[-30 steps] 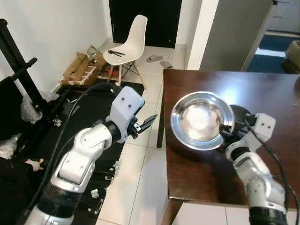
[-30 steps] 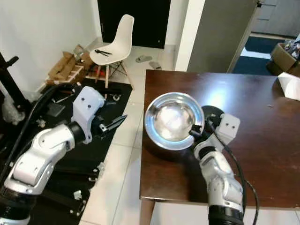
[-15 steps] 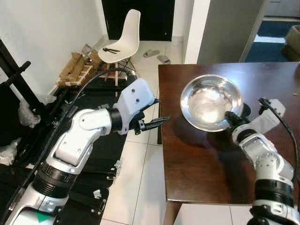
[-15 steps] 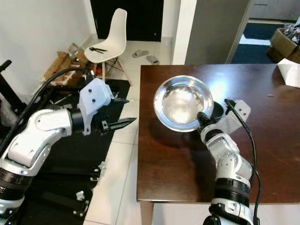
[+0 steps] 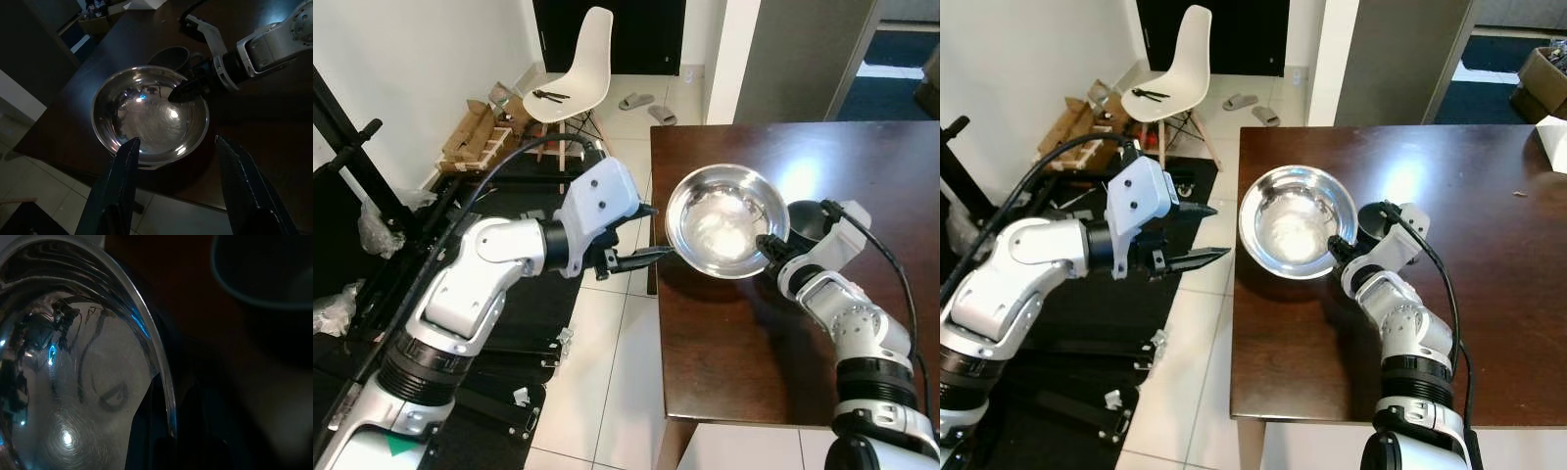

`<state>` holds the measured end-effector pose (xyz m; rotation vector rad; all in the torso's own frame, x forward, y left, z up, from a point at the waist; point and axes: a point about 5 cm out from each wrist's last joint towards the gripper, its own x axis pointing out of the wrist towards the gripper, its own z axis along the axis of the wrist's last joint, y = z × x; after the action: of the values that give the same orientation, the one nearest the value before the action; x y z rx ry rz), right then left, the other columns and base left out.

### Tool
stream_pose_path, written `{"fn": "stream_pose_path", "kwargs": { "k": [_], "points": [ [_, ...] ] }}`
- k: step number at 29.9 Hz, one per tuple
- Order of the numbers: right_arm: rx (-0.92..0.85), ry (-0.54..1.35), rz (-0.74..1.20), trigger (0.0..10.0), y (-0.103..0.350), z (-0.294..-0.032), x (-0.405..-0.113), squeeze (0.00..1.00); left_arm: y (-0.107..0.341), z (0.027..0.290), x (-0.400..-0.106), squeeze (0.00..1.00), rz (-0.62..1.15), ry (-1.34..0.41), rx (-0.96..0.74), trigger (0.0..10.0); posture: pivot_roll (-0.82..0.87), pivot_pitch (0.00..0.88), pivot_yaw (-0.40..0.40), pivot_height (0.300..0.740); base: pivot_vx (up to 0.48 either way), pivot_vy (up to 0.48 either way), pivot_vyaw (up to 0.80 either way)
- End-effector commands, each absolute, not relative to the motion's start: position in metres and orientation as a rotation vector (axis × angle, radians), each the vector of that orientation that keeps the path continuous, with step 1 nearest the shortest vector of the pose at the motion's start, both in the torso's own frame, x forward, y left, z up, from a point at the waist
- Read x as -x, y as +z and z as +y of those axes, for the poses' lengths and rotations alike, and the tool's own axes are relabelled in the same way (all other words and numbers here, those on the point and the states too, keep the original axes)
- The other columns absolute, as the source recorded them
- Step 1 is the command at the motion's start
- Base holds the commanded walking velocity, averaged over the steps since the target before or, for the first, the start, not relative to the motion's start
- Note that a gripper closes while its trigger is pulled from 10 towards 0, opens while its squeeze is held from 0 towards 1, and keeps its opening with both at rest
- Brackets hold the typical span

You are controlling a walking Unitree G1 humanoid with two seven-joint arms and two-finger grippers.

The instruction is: Setting the table

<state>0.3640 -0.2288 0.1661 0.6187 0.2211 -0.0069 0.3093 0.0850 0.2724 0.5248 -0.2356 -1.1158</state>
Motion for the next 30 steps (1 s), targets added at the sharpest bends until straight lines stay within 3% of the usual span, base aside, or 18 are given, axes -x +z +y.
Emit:
{"fn": "stream_pose_path", "kwargs": {
  "k": [1,10,11,12,14,15,28,29,30],
  "points": [
    [-0.608,-0.011,0.220,10.0,0.1682,-0.2272,-0.3664,0.00,0.2747,0.0843,-0.3099,0.00,-0.236,-1.130,-0.548,10.0,-0.03,0.084,0.142,0.740,0.000,0.000,0.00],
    [-0.610,-0.008,0.210,10.0,0.1739,-0.2276,-0.3710,0.00,0.2727,0.0826,-0.3092,0.00,-0.231,-1.140,-0.541,10.0,-0.04,0.085,0.139,0.740,0.000,0.000,0.00],
    [-0.608,-0.008,0.211,10.0,0.1738,-0.2277,-0.3711,0.17,0.2725,0.0823,-0.3091,0.00,-0.231,-1.140,-0.540,10.0,-0.04,0.084,0.138,0.740,0.000,0.000,0.00],
    [-0.612,-0.005,0.213,10.0,0.1736,-0.2274,-0.3712,0.17,0.2725,0.0822,-0.3090,0.00,-0.231,-1.141,-0.538,10.0,-0.04,0.084,0.138,0.740,0.000,0.000,0.00],
    [-0.618,-0.002,0.214,10.0,0.1733,-0.2269,-0.3714,0.92,0.2725,0.0818,-0.3089,0.00,-0.232,-1.140,-0.535,10.0,-0.04,0.084,0.138,0.740,0.000,0.000,0.00],
    [-0.621,0.002,0.214,10.0,0.1735,-0.2262,-0.3717,1.00,0.2725,0.0814,-0.3091,0.00,-0.232,-1.139,-0.533,10.0,-0.04,0.083,0.137,0.740,0.000,0.000,0.00],
    [-0.607,0.006,0.205,10.0,0.1766,-0.2266,-0.3734,1.00,0.2720,0.0799,-0.3092,0.00,-0.236,-1.136,-0.521,10.0,-0.04,0.079,0.129,0.740,0.000,0.000,0.00],
    [-0.602,0.008,0.200,10.0,0.1778,-0.2264,-0.3735,0.58,0.2719,0.0797,-0.3092,0.00,-0.237,-1.136,-0.518,10.0,-0.04,0.079,0.129,0.740,0.000,0.000,0.00],
    [-0.602,0.008,0.200,10.0,0.1778,-0.2264,-0.3735,0.58,0.2719,0.0797,-0.3092,0.00,-0.237,-1.136,-0.518,10.0,-0.04,0.079,0.129,0.740,0.000,0.000,0.00]
  ]
}}
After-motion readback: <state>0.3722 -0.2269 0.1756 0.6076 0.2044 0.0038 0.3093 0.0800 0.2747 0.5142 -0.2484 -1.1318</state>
